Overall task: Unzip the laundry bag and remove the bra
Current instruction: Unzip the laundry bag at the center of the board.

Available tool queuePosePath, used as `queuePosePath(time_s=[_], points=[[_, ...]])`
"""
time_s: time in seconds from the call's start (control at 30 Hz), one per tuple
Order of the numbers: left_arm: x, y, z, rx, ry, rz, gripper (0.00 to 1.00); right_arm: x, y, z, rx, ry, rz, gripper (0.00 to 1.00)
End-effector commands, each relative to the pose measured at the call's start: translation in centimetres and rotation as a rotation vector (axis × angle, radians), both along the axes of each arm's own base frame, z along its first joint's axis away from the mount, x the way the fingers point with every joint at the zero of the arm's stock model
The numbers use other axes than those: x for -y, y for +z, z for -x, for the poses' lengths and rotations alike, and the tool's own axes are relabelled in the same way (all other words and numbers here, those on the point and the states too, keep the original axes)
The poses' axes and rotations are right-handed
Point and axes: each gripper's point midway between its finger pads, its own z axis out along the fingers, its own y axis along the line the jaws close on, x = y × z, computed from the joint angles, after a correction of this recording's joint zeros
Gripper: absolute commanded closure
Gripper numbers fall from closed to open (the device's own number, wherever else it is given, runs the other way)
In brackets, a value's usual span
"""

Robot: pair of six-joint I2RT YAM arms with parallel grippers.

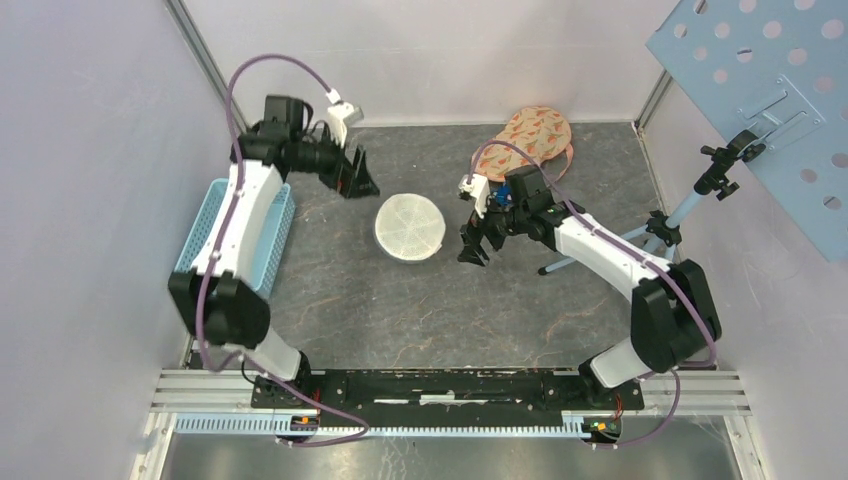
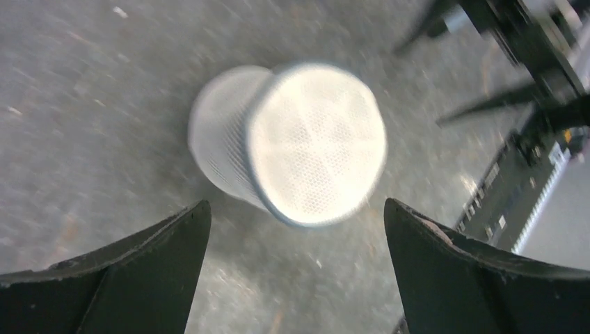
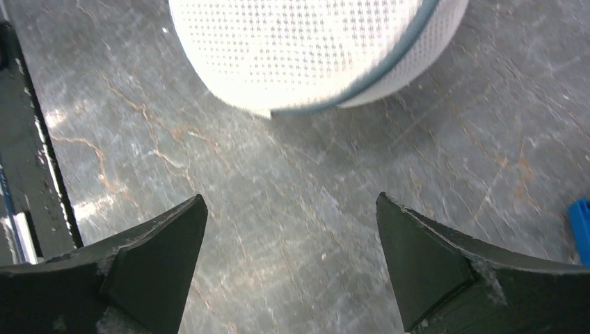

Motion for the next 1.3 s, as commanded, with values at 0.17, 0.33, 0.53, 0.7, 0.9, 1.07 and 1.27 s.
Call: queuePosePath(time_s=[0.17, 0.33, 0.53, 0.7, 0.9, 1.07, 1.27], points=[[0.2, -4.7, 10.1, -0.038, -0.122, -0.009, 0.01, -7.0, 2.6, -0.5, -0.051, 0.126, -0.187, 0.02], [-0.1, -4.4, 10.8, 0.044, -0.100, -0.006, 0.02, -10.2, 2.9, 1.4, -0.079, 0.200, -0.213, 0.02], [-0.9, -4.6, 10.8, 0.106, -0.091, -0.054, 0.03, -13.2, 2.3, 5.0, -0.135, 0.309, -0.213, 0.02], [-1.5, -6.8, 11.4, 0.203, -0.152, -0.126, 0.05, -13.4, 3.0, 7.0, -0.151, 0.361, -0.228, 0.02], [-2.4, -9.3, 12.8, 0.367, -0.285, -0.229, 0.06, -10.8, 3.2, 7.3, -0.039, 0.369, -0.134, 0.03], [-2.6, -9.9, 12.8, 0.525, -0.391, -0.296, 0.07, -8.4, 3.5, 5.9, 0.113, 0.321, -0.015, 0.05], [-3.3, -8.0, 11.5, 0.486, -0.310, -0.168, 0.14, -7.2, 7.2, 3.0, 0.332, 0.269, 0.059, 0.07]])
